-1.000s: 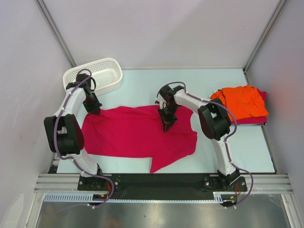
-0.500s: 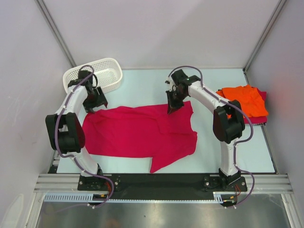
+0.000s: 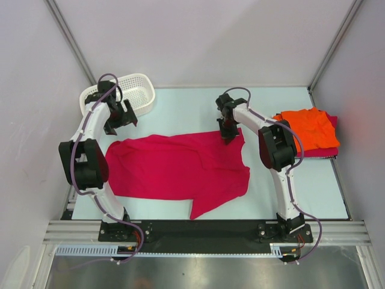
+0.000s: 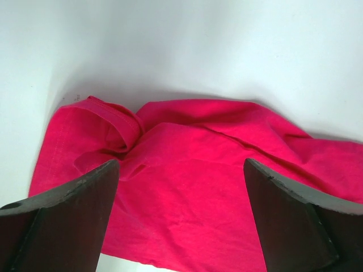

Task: Fold and stack the t-shirts
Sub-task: Fold the flattened tshirt in 1/3 of the way

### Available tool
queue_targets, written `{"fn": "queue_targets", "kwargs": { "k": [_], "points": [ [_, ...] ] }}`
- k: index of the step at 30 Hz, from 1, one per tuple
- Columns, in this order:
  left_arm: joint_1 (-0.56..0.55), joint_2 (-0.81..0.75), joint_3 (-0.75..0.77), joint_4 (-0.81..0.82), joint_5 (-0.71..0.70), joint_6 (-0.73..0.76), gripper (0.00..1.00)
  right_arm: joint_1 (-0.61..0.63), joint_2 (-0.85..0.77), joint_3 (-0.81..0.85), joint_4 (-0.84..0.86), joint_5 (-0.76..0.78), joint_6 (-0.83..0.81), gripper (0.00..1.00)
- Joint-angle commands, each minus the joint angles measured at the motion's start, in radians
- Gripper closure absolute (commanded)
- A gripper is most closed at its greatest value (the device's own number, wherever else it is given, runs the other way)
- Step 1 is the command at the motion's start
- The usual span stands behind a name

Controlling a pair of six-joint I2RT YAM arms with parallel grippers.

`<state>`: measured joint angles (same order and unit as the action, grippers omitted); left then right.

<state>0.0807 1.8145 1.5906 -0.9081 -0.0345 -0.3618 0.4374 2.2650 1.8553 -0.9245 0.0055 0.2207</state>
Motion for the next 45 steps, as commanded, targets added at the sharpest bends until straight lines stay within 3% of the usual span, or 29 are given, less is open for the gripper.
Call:
{"fn": "queue_targets", "kwargs": {
  "k": [1,16,28,30,31,32,33,35,37,40,41,43,45],
  "points": [
    [-0.002,-0.058,0.008,-0.003,-0.030,0.049,0.04,0.006,0.007,0.051,0.016,0.209,0.016,1.00],
    [-0.002,-0.096,-0.064,-0.031,-0.119,0.101,0.04,0.009,0.195,0.280,0.068,0.528,-0.024,1.00],
    [-0.004,0.005,0.025,-0.032,-0.078,0.080,0.04,-0.080,0.142,0.312,0.197,0.686,-0.066,1.00],
    [-0.002,0.025,0.025,-0.032,-0.071,0.090,0.12,-0.080,0.081,0.300,0.191,0.648,-0.047,1.00],
    [-0.002,0.031,0.022,-0.034,-0.088,0.092,0.21,-0.077,0.058,0.282,0.199,0.618,-0.050,1.00],
    [-0.004,0.037,0.017,-0.034,-0.100,0.092,0.59,-0.069,0.030,0.268,0.199,0.591,-0.044,1.00],
    [-0.004,0.052,0.006,-0.038,-0.116,0.086,0.80,-0.065,-0.010,0.239,0.196,0.538,-0.029,1.00],
    [0.004,0.071,-0.003,-0.052,-0.130,0.078,1.00,-0.051,-0.048,0.214,0.173,0.496,-0.014,1.00],
    [0.017,0.091,-0.011,-0.063,-0.125,0.061,1.00,-0.022,-0.094,0.167,0.153,0.462,-0.003,1.00],
    [0.048,0.095,-0.035,-0.045,-0.090,0.046,0.64,0.020,-0.148,0.076,0.147,0.455,0.008,1.00],
    [0.057,0.097,-0.040,-0.038,-0.070,0.043,0.44,0.026,-0.162,0.055,0.147,0.458,0.017,1.00],
    [0.097,0.100,-0.044,-0.023,-0.047,0.038,0.29,0.040,-0.191,-0.005,0.156,0.433,0.029,1.00],
    [0.126,0.112,-0.040,-0.006,-0.007,0.046,0.25,0.046,-0.202,-0.033,0.161,0.416,0.037,1.00]
  ]
}}
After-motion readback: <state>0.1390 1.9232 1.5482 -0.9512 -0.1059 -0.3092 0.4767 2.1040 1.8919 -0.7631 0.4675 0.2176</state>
